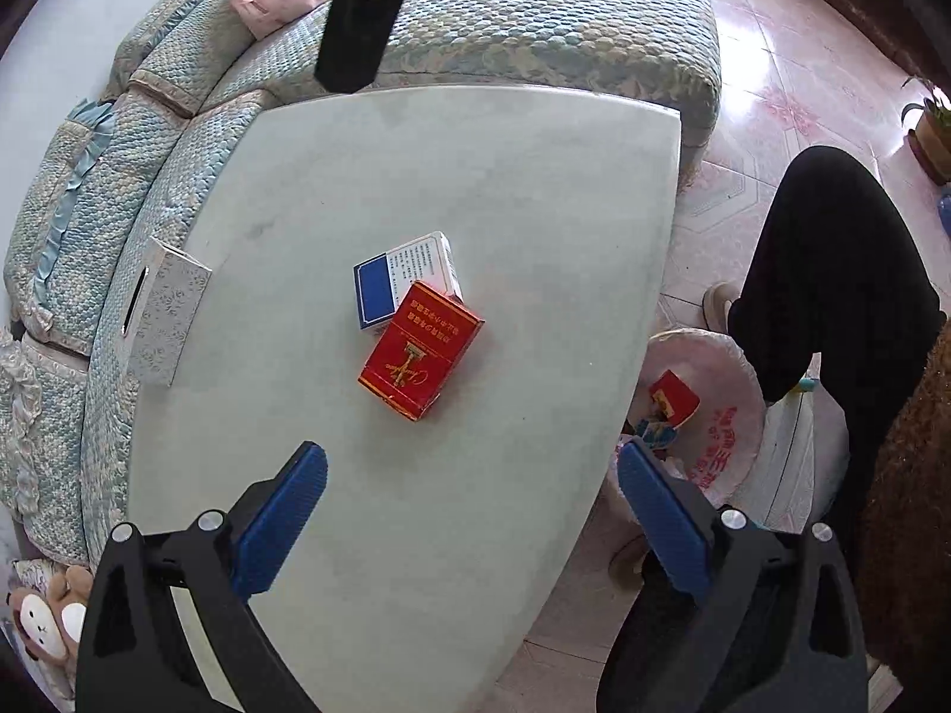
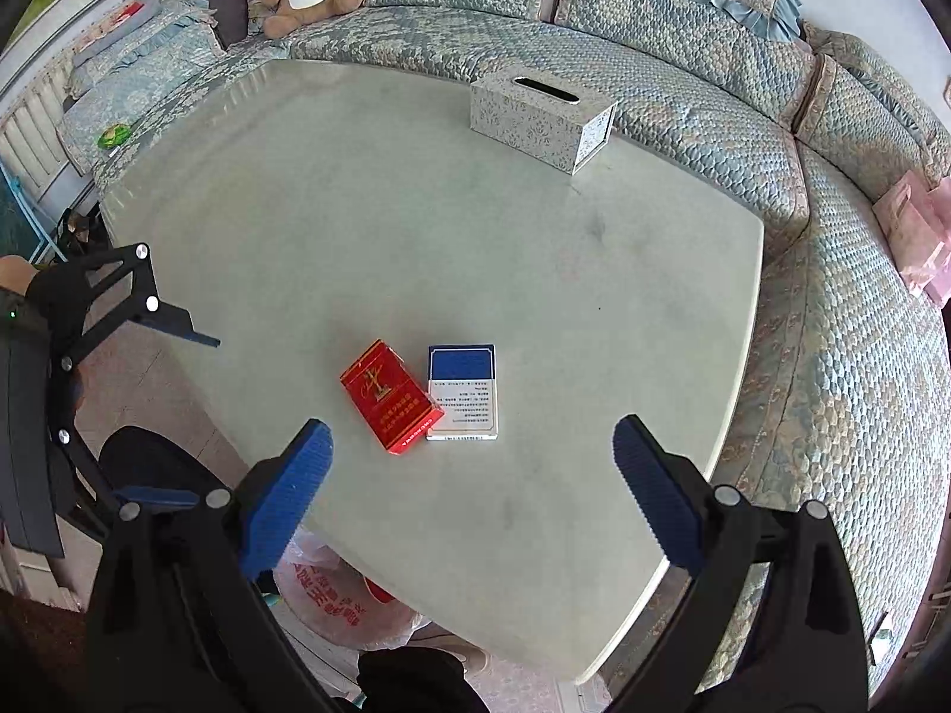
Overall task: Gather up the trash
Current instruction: 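Raise both tools from the bin back over the table, then grasp the red cigarette pack with left tool while right tool grasps the white-blue card box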
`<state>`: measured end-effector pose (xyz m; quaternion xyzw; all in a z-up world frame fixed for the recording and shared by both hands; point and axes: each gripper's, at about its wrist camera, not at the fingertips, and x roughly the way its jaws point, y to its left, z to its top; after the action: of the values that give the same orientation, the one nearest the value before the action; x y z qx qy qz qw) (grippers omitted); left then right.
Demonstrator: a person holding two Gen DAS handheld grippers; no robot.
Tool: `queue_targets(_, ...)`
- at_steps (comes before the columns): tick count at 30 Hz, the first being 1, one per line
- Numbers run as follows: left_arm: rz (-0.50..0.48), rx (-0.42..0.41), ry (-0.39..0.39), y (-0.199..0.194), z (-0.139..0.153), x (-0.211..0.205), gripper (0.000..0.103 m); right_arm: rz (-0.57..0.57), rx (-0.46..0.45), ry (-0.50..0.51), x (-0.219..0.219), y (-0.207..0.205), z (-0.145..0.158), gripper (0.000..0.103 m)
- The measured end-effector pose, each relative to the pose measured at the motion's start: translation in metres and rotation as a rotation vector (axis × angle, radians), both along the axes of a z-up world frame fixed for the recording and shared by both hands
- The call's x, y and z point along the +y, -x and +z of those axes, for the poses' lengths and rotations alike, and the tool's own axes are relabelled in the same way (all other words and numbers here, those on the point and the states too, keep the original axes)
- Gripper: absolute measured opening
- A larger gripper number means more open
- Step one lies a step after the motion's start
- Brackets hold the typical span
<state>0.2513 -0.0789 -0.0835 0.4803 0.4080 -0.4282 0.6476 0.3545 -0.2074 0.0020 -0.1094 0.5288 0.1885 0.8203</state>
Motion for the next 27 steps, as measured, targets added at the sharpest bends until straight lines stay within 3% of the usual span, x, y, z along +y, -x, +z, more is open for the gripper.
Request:
queue_targets(8, -0.025, 0.137, -0.044, -0.053, -0.040, -0.014, 0.096, 0.028, 0.118, 0.053, 0.027, -0.047, -0.057, 0.093)
queue_targets(27, -0.057, 0.225, -0.087, -0.092, -0.105, -0.034, 0.096, 0.008, 0.308, 0.093, 0.036, -0.094, -0.150, 0.093)
